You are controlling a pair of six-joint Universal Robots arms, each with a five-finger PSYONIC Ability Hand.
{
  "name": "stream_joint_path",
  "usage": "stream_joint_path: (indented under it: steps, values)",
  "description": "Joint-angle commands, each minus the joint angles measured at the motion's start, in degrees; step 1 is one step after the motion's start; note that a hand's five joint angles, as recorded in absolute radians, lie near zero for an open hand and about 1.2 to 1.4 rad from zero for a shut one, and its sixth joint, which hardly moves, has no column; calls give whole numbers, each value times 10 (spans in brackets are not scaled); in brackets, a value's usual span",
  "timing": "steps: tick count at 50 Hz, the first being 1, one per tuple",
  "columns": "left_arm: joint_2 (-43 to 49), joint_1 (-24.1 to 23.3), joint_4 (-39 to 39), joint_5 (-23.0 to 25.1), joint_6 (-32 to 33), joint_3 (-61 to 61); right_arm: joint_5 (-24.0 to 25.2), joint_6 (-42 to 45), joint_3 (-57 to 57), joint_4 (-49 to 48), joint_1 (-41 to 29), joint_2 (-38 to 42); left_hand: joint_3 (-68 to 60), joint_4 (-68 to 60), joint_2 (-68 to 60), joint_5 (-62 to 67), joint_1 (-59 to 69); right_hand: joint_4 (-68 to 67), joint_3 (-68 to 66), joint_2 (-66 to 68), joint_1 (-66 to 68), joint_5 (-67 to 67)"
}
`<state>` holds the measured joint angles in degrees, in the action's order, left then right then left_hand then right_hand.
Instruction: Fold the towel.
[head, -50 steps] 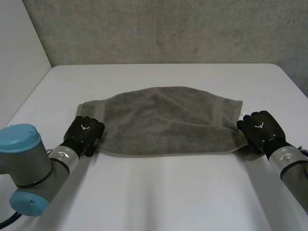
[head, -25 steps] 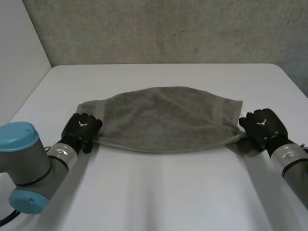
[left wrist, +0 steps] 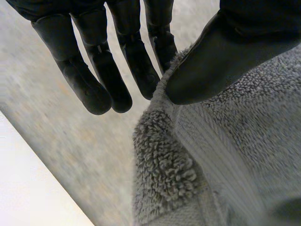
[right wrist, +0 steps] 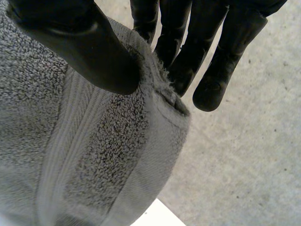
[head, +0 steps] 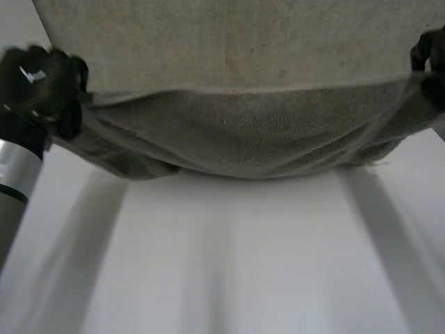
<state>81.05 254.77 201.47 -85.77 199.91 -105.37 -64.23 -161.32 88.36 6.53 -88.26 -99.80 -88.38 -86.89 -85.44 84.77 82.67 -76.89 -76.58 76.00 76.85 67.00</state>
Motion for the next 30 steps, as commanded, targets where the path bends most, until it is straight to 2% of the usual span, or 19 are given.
stream_joint_path:
  steps: [1,3,4,6,7,9,11,15,17,18,20,21,22,23,24,25,26,28,30]
  values:
    - [15,-10,-100,-1,-7,84,14,63,-126,147,5,53,84,69,54,-148,-27,-31,-34,40,32,30]
    - [50,-11,-109,-2,-7,101,1,132,-163,196,-9,113,84,69,54,-148,-27,-31,-34,40,32,30]
    - [51,-11,-109,-2,-7,101,1,132,-163,197,-10,113,84,69,54,-148,-27,-31,-34,40,32,30]
    - [128,-12,-128,-2,-5,139,-19,180,-194,218,-43,173,84,69,54,-148,-27,-31,-34,40,32,30]
    - [128,-12,-129,-2,-5,140,-19,180,-194,218,-43,174,84,69,54,-148,-27,-31,-34,40,32,30]
    - [211,-13,-150,-2,-2,186,-41,187,-207,219,-62,206,84,69,54,-148,-27,-31,-34,40,32,30]
    - [253,-14,-164,-3,-1,216,-89,193,-237,216,-93,267,84,69,54,-148,-27,-31,-34,40,32,30]
    - [331,-18,-189,-4,-1,293,-125,196,-286,200,-117,333,84,69,54,-148,-27,-31,-34,40,32,30]
    - [392,-20,-208,-16,0,384,-149,197,-347,157,-139,394,84,69,54,-148,-27,-31,-34,40,32,30]
    - [393,-20,-208,-16,0,385,-150,197,-347,157,-139,394,84,69,54,-148,-27,-31,-34,40,32,30]
    - [435,-21,-209,-40,-1,487,-171,192,-410,83,-152,435,84,69,54,-148,-27,-31,-34,40,32,30]
    - [435,-21,-209,-40,-1,488,-171,192,-411,82,-152,436,84,69,54,-148,-27,-31,-34,40,32,30]
    - [450,-23,-207,-47,-1,538,-186,192,-435,32,-156,447,84,69,54,-148,-27,-31,-34,40,32,30]
    - [460,-23,-200,-53,-2,589,-187,192,-435,31,-156,447,84,69,54,-148,-27,-31,-34,40,32,30]
    - [460,-24,-200,-53,-2,590,-203,195,-455,-30,-161,453,84,69,54,-148,-27,-31,-34,40,32,30]
    - [468,-25,-183,-59,-7,640,-222,201,-464,-96,-163,455,84,69,54,-148,-27,-31,-34,40,32,30]
    - [468,-25,-183,-59,-7,641,-223,201,-464,-97,-163,455,84,69,54,-148,-27,-31,-34,40,32,30]
    - [474,-33,-125,-67,-9,713,-249,213,-457,-219,-165,451,84,69,54,-148,-27,-31,-34,40,32,30]
    - [472,-38,-94,-69,-9,726,-252,216,-447,-268,-167,446,84,69,54,-148,-27,-31,-34,40,32,30]
